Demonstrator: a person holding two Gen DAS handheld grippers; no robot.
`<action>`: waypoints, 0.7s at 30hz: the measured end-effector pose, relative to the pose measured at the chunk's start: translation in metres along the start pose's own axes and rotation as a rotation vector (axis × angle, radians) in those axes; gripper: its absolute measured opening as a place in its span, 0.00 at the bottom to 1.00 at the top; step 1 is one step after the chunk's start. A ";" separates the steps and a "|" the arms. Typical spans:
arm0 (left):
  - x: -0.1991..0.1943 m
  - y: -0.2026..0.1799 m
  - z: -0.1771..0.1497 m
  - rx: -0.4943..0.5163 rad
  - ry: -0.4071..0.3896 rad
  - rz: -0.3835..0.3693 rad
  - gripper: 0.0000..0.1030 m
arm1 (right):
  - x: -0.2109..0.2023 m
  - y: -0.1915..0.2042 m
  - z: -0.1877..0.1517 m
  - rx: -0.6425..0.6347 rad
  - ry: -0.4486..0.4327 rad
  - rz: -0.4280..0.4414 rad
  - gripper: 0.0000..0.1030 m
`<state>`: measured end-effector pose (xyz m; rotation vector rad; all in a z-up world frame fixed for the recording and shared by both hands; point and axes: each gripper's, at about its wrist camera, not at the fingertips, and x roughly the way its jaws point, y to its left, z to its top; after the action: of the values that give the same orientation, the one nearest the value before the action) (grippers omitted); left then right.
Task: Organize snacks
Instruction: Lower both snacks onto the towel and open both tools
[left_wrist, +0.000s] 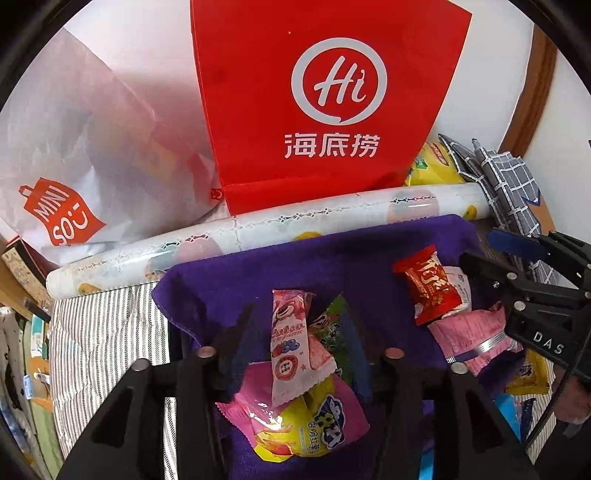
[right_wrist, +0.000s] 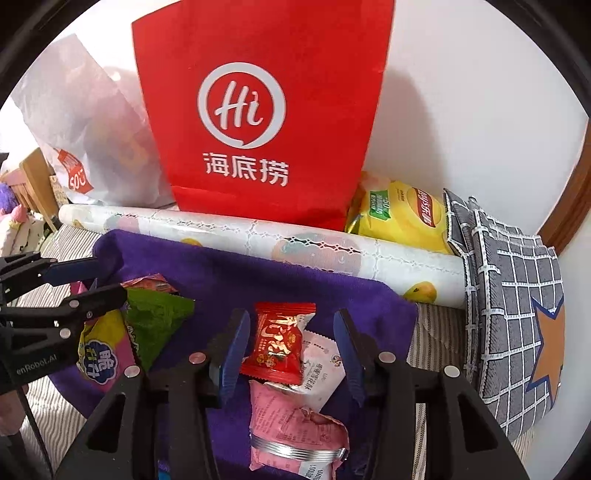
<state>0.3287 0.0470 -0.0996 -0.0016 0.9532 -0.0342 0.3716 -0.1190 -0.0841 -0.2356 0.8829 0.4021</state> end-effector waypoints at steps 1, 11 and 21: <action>0.001 0.000 0.000 -0.002 0.001 -0.001 0.50 | 0.000 -0.001 -0.001 0.006 -0.001 -0.001 0.44; 0.008 0.002 0.003 -0.015 0.026 0.006 0.50 | 0.000 0.001 0.004 0.014 -0.008 -0.020 0.46; -0.017 0.002 0.010 -0.005 -0.015 0.017 0.54 | -0.020 -0.002 -0.008 0.074 -0.033 -0.013 0.51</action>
<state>0.3269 0.0489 -0.0805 0.0016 0.9386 -0.0166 0.3557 -0.1281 -0.0734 -0.1663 0.8613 0.3598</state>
